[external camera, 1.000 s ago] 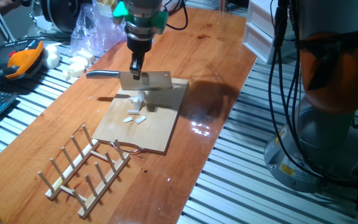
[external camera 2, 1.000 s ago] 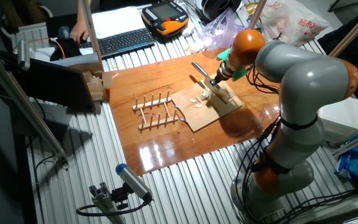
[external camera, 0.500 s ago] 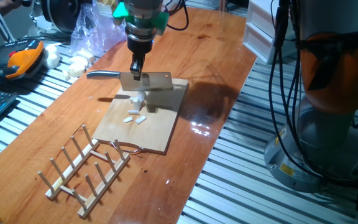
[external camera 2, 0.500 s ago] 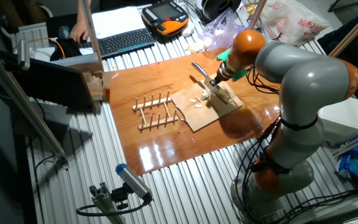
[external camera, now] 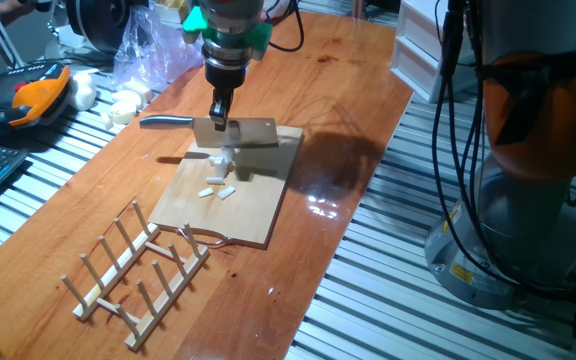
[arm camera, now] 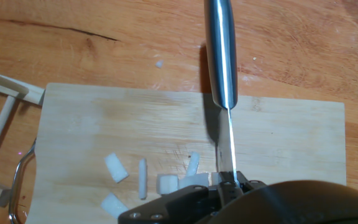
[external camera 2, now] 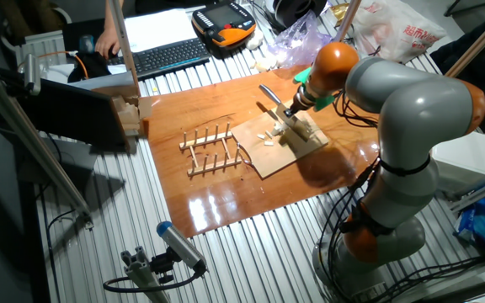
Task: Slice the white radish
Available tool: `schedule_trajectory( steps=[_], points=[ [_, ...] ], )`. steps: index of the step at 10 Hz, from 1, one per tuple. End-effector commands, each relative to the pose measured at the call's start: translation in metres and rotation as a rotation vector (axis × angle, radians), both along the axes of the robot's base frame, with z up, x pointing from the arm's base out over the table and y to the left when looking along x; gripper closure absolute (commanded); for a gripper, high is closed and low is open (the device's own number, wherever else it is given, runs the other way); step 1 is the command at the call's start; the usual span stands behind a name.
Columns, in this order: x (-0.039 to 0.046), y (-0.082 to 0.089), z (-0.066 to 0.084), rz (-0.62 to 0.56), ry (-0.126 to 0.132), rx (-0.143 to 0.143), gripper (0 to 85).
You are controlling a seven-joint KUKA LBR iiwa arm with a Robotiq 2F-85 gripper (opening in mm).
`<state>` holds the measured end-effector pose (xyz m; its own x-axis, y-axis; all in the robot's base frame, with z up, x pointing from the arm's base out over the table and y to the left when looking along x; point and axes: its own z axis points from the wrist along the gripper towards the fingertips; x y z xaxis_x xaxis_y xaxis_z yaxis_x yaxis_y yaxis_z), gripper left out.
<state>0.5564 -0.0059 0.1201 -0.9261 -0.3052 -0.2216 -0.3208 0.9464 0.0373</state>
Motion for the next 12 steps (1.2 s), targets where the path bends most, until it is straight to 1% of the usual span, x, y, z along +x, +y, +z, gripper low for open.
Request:
schedule_trajectory(
  steps=[1,5,7,12],
  points=[
    [0.0001,0.0,-0.001,0.002,-0.002,-0.002,85.0],
    [0.0009,0.0,-0.006,0.003,-0.013,-0.003,85.0],
    [0.0005,-0.001,-0.006,0.006,-0.019,-0.014,85.0],
    [-0.0002,-0.002,-0.015,0.009,-0.033,-0.007,85.0]
  ],
)
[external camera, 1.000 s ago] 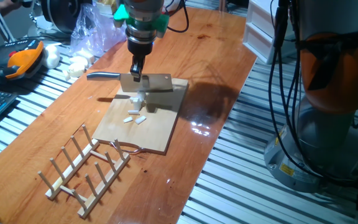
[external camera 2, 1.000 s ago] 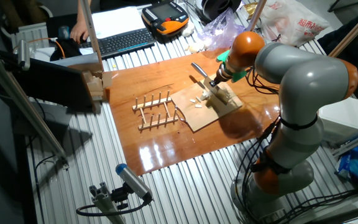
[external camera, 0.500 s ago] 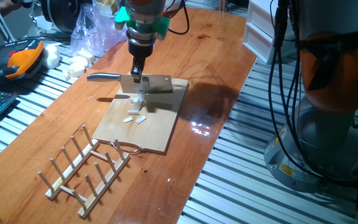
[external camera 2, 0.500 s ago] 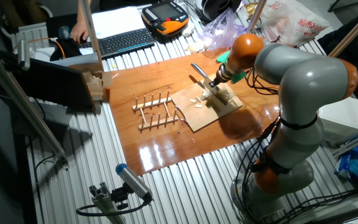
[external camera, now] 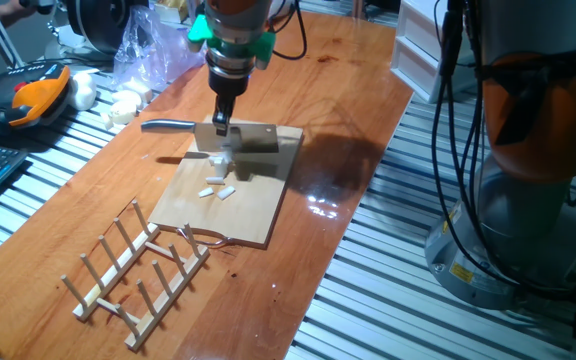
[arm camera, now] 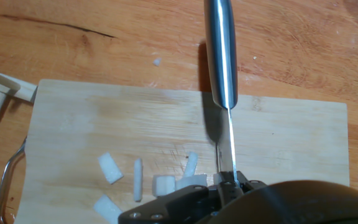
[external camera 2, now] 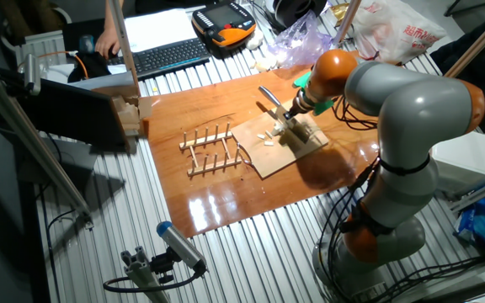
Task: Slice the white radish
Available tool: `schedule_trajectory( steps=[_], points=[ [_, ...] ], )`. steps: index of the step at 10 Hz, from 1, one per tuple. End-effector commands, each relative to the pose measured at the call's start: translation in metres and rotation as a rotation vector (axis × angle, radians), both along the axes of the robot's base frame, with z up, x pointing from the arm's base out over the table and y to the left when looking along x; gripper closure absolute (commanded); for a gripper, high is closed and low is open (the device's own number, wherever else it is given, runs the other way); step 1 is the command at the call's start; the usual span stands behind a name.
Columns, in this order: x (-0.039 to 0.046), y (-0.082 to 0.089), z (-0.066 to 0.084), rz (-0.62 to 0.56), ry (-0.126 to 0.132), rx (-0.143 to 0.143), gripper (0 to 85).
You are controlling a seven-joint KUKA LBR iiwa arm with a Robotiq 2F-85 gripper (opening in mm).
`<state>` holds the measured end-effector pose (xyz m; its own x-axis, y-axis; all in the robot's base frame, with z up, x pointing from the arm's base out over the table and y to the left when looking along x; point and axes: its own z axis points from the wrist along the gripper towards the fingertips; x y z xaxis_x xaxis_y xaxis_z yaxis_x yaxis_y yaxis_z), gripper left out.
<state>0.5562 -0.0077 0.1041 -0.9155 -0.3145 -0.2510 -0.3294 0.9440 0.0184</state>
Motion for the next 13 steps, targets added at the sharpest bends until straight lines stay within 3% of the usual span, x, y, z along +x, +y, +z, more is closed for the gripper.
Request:
schedule_trajectory(
  steps=[1,5,7,9,13],
  points=[
    [0.0002,0.0,-0.004,0.002,-0.003,0.001,85.0],
    [0.0022,0.002,-0.014,0.0,-0.022,0.013,85.0],
    [0.0067,0.005,0.009,-0.013,0.017,0.018,85.0],
    [0.0084,0.009,0.038,-0.022,0.051,-0.01,85.0],
    [0.0096,0.007,0.025,-0.015,0.029,-0.009,85.0]
  ],
)
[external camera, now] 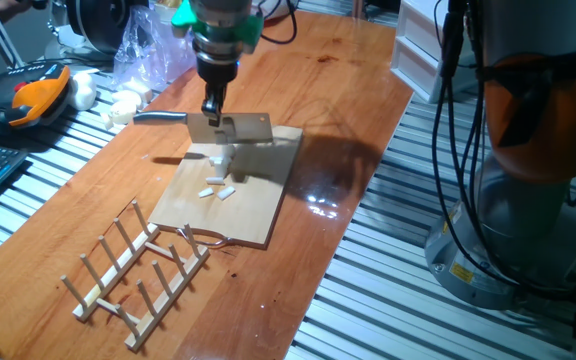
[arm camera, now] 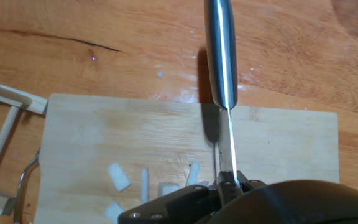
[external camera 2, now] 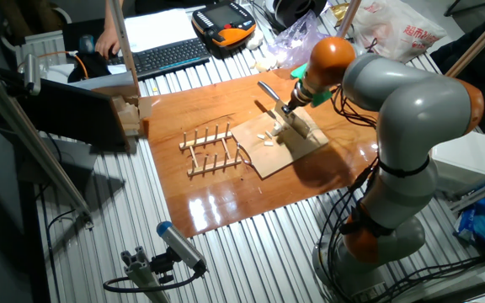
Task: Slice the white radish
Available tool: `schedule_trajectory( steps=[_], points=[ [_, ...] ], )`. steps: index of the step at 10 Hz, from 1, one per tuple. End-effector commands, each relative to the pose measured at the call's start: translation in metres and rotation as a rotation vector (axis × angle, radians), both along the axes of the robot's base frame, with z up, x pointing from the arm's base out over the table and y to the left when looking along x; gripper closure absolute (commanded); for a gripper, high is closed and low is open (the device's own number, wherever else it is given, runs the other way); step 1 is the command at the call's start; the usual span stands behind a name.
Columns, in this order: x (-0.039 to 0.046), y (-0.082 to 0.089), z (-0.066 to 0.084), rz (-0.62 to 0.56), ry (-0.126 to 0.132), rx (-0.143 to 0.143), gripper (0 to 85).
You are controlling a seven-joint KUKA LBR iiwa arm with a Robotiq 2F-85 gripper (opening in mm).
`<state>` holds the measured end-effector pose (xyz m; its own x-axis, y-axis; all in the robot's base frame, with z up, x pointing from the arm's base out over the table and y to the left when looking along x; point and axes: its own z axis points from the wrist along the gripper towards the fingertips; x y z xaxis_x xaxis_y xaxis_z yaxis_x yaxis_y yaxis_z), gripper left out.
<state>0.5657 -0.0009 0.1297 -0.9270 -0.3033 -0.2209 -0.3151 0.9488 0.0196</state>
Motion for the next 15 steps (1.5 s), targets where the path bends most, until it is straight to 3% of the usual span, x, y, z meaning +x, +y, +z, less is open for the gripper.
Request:
schedule_trajectory(
  steps=[1,4,11,15],
  points=[
    [0.0007,-0.0001,-0.0027,0.001,-0.004,0.003,85.0],
    [-0.0006,-0.0069,0.0002,0.013,-0.006,-0.008,85.0],
    [-0.0022,-0.0086,-0.0071,0.014,-0.01,0.0,85.0],
    [-0.0023,-0.0091,0.0019,0.012,0.0,-0.004,85.0]
  ],
)
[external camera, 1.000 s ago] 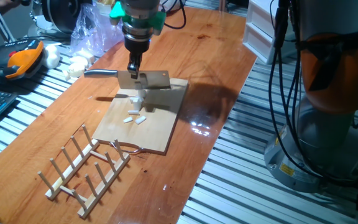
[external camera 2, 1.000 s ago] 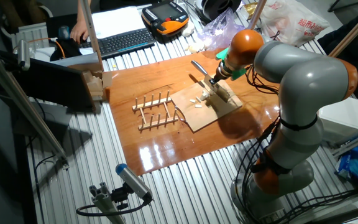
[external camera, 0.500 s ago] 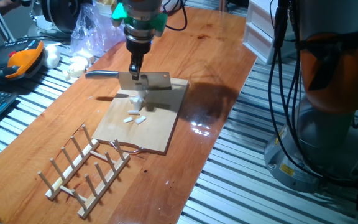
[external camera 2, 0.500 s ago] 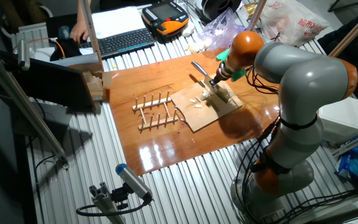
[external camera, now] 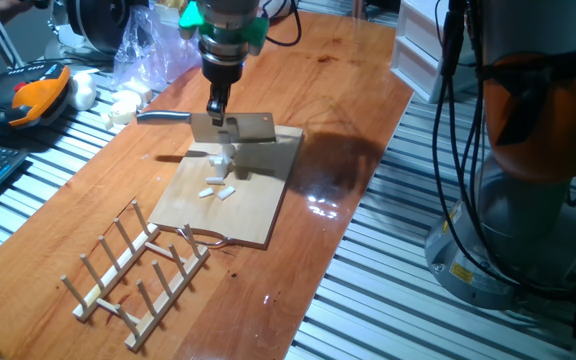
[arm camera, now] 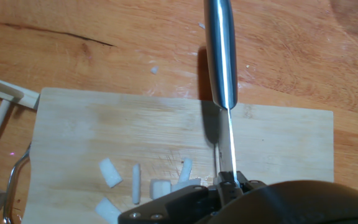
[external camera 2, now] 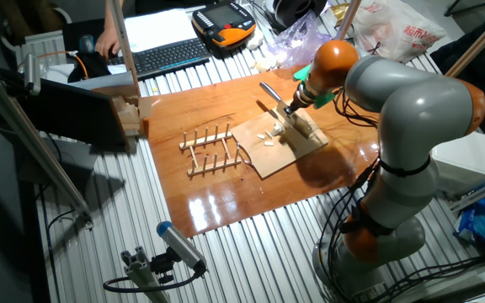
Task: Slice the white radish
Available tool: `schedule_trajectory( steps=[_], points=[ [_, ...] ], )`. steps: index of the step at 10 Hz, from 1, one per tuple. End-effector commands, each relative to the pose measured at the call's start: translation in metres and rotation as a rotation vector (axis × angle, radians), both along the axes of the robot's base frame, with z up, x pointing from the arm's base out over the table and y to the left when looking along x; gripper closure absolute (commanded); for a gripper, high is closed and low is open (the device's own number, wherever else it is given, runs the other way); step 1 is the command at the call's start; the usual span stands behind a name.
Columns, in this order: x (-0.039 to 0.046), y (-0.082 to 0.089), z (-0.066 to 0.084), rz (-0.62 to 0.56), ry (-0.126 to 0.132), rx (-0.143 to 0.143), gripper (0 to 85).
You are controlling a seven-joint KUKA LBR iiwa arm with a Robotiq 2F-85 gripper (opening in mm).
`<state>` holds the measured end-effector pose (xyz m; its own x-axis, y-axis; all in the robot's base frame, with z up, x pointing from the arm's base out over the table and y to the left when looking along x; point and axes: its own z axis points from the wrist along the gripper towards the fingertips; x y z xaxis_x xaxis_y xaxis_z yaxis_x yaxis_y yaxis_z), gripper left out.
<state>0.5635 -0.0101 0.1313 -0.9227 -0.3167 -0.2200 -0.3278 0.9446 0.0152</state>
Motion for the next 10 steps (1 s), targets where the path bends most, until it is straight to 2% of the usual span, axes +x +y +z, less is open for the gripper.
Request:
schedule_trajectory(
  steps=[1,10],
  points=[
    [-0.0001,-0.001,-0.002,0.001,-0.001,0.0,85.0],
    [-0.0021,-0.002,-0.012,0.006,-0.014,0.006,85.0]
  ],
)
